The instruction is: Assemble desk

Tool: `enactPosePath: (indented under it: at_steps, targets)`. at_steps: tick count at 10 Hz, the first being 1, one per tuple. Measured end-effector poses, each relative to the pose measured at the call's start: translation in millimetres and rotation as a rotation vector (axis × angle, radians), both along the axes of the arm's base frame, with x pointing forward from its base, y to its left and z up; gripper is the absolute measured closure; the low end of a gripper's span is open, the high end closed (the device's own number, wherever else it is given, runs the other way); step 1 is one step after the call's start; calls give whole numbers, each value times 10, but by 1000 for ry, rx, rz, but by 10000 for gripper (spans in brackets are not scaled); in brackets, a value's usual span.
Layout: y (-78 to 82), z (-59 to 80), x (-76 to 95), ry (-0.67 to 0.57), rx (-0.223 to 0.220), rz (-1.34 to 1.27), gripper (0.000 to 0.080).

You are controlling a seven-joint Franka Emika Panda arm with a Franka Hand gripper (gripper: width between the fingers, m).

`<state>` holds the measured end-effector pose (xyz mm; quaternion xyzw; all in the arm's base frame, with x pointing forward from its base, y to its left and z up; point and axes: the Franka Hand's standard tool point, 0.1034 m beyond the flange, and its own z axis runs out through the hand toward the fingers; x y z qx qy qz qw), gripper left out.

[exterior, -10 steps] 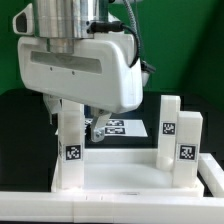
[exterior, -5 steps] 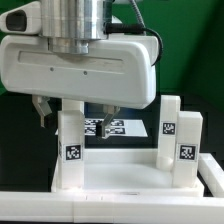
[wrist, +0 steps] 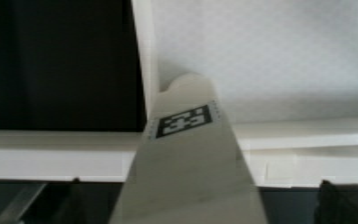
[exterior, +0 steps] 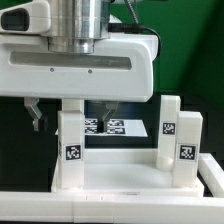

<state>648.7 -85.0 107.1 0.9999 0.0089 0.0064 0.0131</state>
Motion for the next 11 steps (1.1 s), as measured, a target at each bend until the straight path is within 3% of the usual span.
enactPosePath:
  at_steps: [1, 2, 3, 4, 7, 11]
  targets:
    - [-5, 0, -1, 1, -1, 37, 239]
    - [-20, 0, -4, 6, -9, 120, 386]
    - [-19, -3, -2, 5, -10, 117, 386]
    - [-24, -5, 2, 3, -11, 118, 509]
    - [-24, -4, 2, 2, -10, 80, 509]
    - [-69, 18, -24, 16, 3, -228, 509]
